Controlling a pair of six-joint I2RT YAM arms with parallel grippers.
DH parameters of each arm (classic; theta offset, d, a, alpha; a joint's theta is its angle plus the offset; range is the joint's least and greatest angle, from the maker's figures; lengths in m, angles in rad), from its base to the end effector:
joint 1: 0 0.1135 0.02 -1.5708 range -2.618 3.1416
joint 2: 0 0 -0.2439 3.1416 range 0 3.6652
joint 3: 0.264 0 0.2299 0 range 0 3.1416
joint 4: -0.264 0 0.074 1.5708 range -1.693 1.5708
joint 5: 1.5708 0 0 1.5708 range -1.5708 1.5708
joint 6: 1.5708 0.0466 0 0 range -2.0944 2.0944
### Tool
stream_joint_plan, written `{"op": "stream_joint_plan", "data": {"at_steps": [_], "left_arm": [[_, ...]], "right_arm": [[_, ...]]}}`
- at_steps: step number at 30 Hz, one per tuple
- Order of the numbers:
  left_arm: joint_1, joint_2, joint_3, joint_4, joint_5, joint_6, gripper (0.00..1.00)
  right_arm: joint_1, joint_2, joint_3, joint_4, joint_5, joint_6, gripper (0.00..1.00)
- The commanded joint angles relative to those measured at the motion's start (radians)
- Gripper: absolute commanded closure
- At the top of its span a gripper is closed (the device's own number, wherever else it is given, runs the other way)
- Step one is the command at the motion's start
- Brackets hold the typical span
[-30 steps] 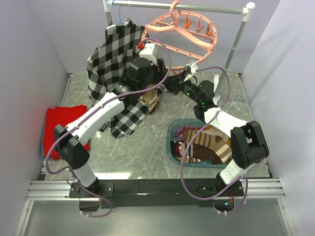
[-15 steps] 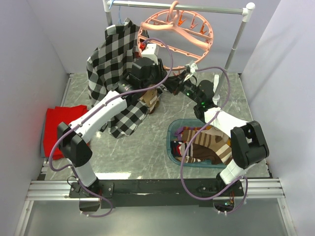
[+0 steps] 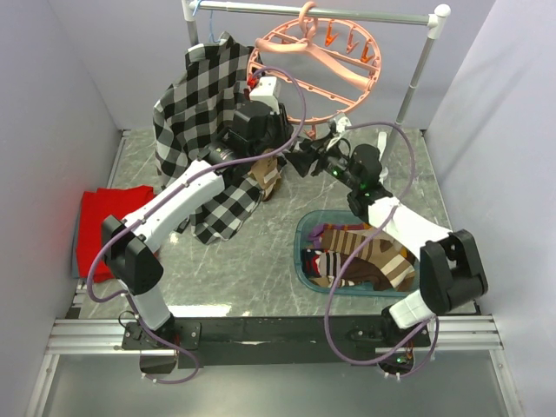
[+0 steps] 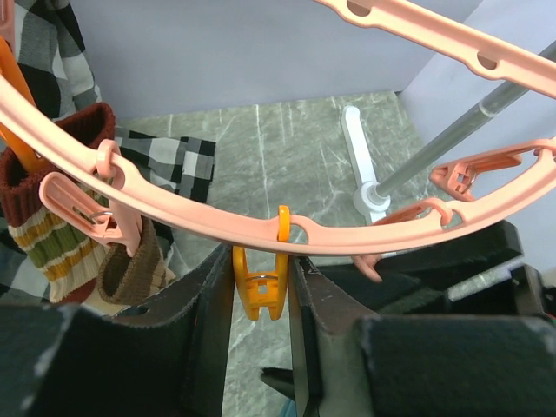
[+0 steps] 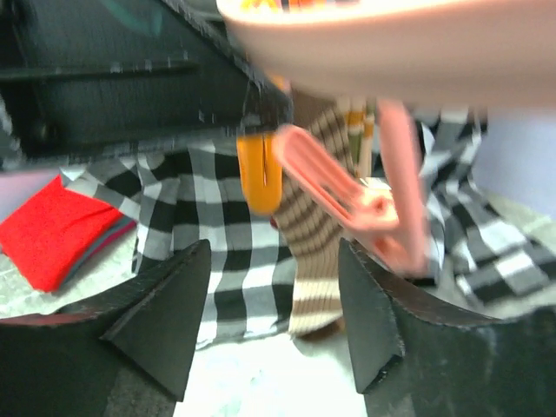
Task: Clip the socks to the hanger
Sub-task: Open the clamp at the hanger, then pick up the sock from the bin.
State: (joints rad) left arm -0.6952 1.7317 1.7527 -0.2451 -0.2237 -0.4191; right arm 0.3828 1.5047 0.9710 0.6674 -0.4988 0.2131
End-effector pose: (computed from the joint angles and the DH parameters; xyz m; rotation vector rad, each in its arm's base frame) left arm 0.3108 -0.2458 0.3923 0.0890 1.8270 -0.5948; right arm 0.3065 0.1474 0.3109 -0.5435 1.4085 0.8395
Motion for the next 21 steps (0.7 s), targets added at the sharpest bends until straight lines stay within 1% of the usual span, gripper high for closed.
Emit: {"op": "stream_joint_plan", "data": {"at_steps": [1, 2, 4, 5, 6, 7, 8, 10, 11, 12, 13, 14, 16, 17, 21], "left_arm": [[-0.001, -0.007, 0.042, 0.049, -0.009, 0.032, 0.99], [-0.001, -0.009, 0.039, 0.05, -0.009, 0.036, 0.99], [0.0, -0.012, 0.033, 0.05, -0.011, 0.043, 0.99], [0.0, -0.012, 0.03, 0.05, -0.012, 0.045, 0.99], [0.0, -0.014, 0.028, 0.05, -0.014, 0.046, 0.99], [-0.001, -0.014, 0.027, 0.05, -0.019, 0.054, 0.99], [0.0, -0.015, 0.025, 0.052, -0.022, 0.057, 0.99], [-0.001, -0.018, 0.024, 0.05, -0.025, 0.065, 0.99], [-0.001, -0.018, 0.022, 0.052, -0.028, 0.068, 0.99], [0.0, -0.02, 0.022, 0.05, -0.026, 0.069, 0.99], [0.0, -0.02, 0.022, 0.049, -0.026, 0.072, 0.99], [-0.001, -0.021, 0.022, 0.049, -0.025, 0.072, 0.99], [0.0, -0.023, 0.019, 0.047, -0.023, 0.071, 0.99], [0.0, -0.024, 0.018, 0.049, -0.019, 0.071, 0.99], [0.0, -0.024, 0.014, 0.041, -0.023, 0.075, 0.99]], "right_arm": [[0.016, -0.113, -0.044, -0.123, 0.081, -0.024, 0.32], [0.021, -0.127, -0.051, -0.187, 0.091, -0.03, 0.3], [0.022, -0.173, -0.06, -0.26, 0.115, -0.055, 0.3], [0.024, -0.188, -0.061, -0.341, 0.126, -0.069, 0.29], [0.025, -0.205, -0.058, -0.383, 0.138, -0.072, 0.28], [0.024, -0.242, -0.058, -0.423, 0.164, -0.073, 0.28], [0.024, -0.262, -0.061, -0.499, 0.177, -0.075, 0.28], [0.025, -0.317, -0.068, -0.573, 0.218, -0.078, 0.28], [0.025, -0.336, -0.069, -0.657, 0.233, -0.08, 0.28], [0.025, -0.351, -0.072, -0.702, 0.246, -0.084, 0.28], [0.025, -0.382, -0.075, -0.745, 0.262, -0.087, 0.29], [0.027, -0.396, -0.078, -0.832, 0.291, -0.092, 0.31], [0.027, -0.425, -0.092, -0.946, 0.325, -0.101, 0.34], [0.027, -0.431, -0.097, -0.981, 0.345, -0.122, 0.36], [0.027, -0.428, -0.092, -1.123, 0.381, -0.196, 0.41]]}}
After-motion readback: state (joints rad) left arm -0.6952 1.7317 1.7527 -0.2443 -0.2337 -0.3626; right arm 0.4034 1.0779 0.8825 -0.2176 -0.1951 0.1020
